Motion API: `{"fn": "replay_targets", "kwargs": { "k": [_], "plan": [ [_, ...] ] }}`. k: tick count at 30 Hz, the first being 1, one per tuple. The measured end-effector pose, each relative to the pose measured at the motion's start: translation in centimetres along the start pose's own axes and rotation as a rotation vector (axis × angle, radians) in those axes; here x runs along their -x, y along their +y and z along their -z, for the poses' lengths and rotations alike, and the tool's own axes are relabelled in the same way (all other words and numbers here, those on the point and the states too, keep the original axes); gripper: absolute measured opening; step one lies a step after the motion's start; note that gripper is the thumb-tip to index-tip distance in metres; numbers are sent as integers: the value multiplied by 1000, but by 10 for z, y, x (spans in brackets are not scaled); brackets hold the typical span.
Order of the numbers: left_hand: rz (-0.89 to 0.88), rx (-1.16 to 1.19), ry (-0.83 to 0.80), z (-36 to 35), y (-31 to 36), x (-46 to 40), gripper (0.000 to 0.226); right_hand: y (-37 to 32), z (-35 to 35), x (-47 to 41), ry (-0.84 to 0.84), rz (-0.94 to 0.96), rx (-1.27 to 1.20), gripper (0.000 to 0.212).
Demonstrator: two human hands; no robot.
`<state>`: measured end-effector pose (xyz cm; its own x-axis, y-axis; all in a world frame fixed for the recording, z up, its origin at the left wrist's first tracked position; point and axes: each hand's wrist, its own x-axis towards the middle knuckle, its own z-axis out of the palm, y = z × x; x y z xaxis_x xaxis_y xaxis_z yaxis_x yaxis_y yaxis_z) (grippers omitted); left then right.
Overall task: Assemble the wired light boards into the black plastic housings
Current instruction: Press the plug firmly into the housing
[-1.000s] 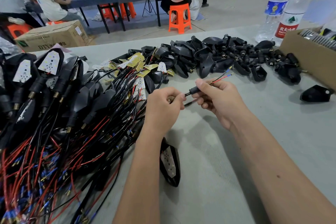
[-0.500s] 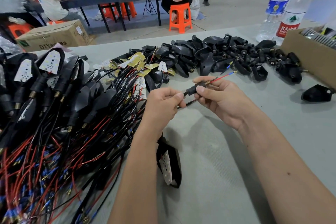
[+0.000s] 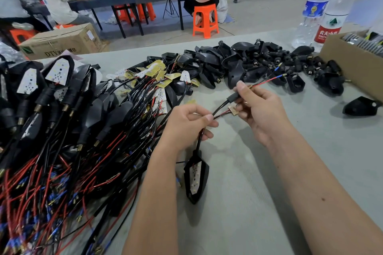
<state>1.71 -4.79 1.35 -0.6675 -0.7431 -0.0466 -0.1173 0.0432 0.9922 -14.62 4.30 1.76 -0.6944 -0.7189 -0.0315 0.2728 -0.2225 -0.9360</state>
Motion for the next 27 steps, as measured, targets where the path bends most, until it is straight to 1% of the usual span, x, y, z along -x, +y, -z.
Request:
{"fn": "replay_targets", "kwargs": {
  "k": [5,11,14,19,24,27],
  "plan": [
    [-67,31,4,-1,-1,0,8,2,-6,4,-65,-22,93,35],
    [-111,73,27,-8,-2,-2,2,-2,-3,5,-75,-75,137,43],
    [-105,70,23,-9,-2,-3,4,-2,-2,4,-85,-58,167,41],
    [-118,58,55,-8,-2,-2,4,2,-4,6,-129,-46,161,31],
    [-153,18,104,-13,0,-3,6,4,-11,7,-158,-57,134,32],
    [-112,46,93,-12,0,-3,10,4,-8,5,-124,-32,149,35]
  ]
}}
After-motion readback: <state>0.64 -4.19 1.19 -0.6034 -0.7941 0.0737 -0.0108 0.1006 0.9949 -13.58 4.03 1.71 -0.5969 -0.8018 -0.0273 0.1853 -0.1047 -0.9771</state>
